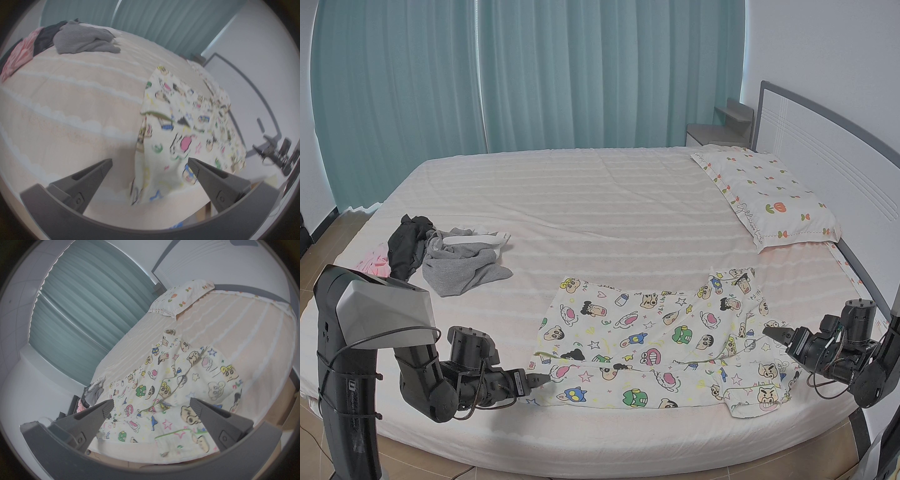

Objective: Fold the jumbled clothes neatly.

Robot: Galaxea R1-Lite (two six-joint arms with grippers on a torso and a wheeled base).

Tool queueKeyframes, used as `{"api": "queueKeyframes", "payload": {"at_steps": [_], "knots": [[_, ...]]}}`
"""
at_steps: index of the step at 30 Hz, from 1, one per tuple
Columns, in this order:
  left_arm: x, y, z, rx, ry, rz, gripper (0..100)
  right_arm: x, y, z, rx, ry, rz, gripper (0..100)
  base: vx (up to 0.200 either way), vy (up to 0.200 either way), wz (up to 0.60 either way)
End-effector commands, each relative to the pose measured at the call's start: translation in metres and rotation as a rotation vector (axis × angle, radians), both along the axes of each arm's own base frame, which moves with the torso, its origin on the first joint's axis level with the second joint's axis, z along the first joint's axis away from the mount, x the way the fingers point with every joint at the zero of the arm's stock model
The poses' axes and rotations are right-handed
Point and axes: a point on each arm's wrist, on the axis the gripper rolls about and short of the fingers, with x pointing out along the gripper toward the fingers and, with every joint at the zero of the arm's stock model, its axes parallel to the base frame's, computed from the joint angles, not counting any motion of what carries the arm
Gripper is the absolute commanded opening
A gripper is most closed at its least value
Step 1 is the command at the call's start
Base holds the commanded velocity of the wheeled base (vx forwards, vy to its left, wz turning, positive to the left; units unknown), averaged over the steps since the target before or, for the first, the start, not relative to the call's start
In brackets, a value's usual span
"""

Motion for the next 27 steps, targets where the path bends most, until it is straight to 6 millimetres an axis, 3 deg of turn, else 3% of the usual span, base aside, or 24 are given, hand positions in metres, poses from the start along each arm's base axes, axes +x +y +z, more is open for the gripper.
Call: {"api": "queueKeyframes", "payload": {"at_steps": [1, 9, 11, 15, 27], "knots": [[-0.005, 0.002, 0.008, -0.179, -0.031, 0.055, 100, 0.036, -0.034, -0.03, -0.112, 0.055, 0.009, 100, 0.0, 0.0, 0.0], [-0.01, 0.008, 0.011, -0.242, -0.084, 0.039, 100, 0.048, -0.067, -0.059, -0.126, 0.094, 0.216, 100, 0.0, 0.0, 0.0], [-0.011, 0.008, 0.01, -0.241, -0.084, 0.04, 100, 0.055, -0.08, -0.075, -0.162, 0.125, 0.264, 100, 0.0, 0.0, 0.0], [-0.011, 0.008, 0.009, -0.241, -0.084, 0.04, 100, 0.045, -0.081, -0.078, -0.105, 0.119, 0.397, 100, 0.0, 0.0, 0.0], [-0.011, 0.009, 0.009, -0.239, -0.086, 0.04, 100, 0.052, -0.07, -0.091, -0.108, 0.088, 0.513, 100, 0.0, 0.0, 0.0]]}}
